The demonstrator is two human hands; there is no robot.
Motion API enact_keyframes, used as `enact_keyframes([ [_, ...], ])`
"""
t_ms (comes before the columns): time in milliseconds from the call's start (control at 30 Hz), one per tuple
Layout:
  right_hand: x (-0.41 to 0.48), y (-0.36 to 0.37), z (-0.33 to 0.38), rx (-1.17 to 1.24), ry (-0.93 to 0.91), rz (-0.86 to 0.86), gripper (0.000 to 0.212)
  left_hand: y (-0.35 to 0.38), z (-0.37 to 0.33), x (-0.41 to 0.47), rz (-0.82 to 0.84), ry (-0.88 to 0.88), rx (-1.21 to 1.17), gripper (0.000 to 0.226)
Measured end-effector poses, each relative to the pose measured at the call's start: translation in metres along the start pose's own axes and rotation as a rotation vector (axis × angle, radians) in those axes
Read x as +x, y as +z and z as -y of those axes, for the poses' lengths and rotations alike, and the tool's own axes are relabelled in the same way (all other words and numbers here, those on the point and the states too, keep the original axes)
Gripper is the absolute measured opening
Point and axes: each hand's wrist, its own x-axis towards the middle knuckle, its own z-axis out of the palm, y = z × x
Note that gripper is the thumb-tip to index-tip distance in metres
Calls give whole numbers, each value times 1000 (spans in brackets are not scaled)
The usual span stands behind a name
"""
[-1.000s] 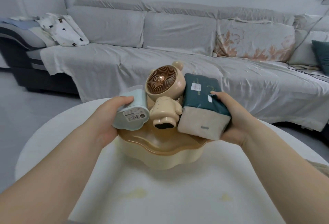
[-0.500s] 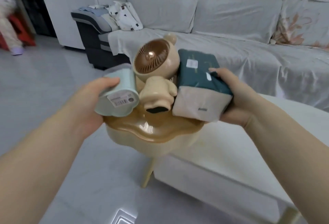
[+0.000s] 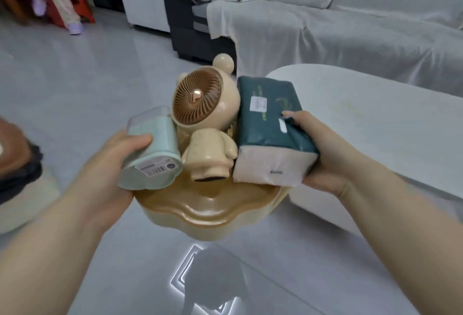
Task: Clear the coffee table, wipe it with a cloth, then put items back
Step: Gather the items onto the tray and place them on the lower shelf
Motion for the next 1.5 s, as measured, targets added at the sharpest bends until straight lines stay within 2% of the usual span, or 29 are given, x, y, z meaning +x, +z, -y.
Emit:
enact_keyframes([
  [67, -2, 0, -25, -2, 31, 2, 16, -12, 20, -10, -5, -14, -17, 19],
  [200, -11, -20, -75, -10, 70, 36, 30, -25, 72, -24, 44, -38, 19, 56],
  [267, -17, -34, -96, -13, 83, 17, 33, -27, 100, -29, 54, -66, 23, 67],
  [433, -30, -77, -135, 0, 125, -29, 45, -12, 163, -40, 39, -117, 12, 64],
  [567, -46, -121, -153, 47, 163, -149, 66, 20, 203, -36, 42, -179, 12, 59],
  [633, -56, -145, -156, 64, 168, -198, 70, 41, 219, -30, 71, -215, 9, 56],
  [933, -91, -253, -157, 155, 121, -359, 65, 142, 272, 0, 225, -267, 73, 73],
  [1033, -101, -284, -150, 163, 80, -381, 51, 176, 283, 7, 243, -258, 98, 63],
  [1167, -109, -314, -135, 169, 17, -414, 36, 216, 289, 15, 283, -235, 84, 36],
  [1333, -107, -347, -115, 167, -52, -474, 21, 260, 292, 33, 304, -249, 45, 57],
  [1500, -92, -376, -105, 165, -89, -532, 15, 291, 300, 65, 365, -237, 63, 51],
])
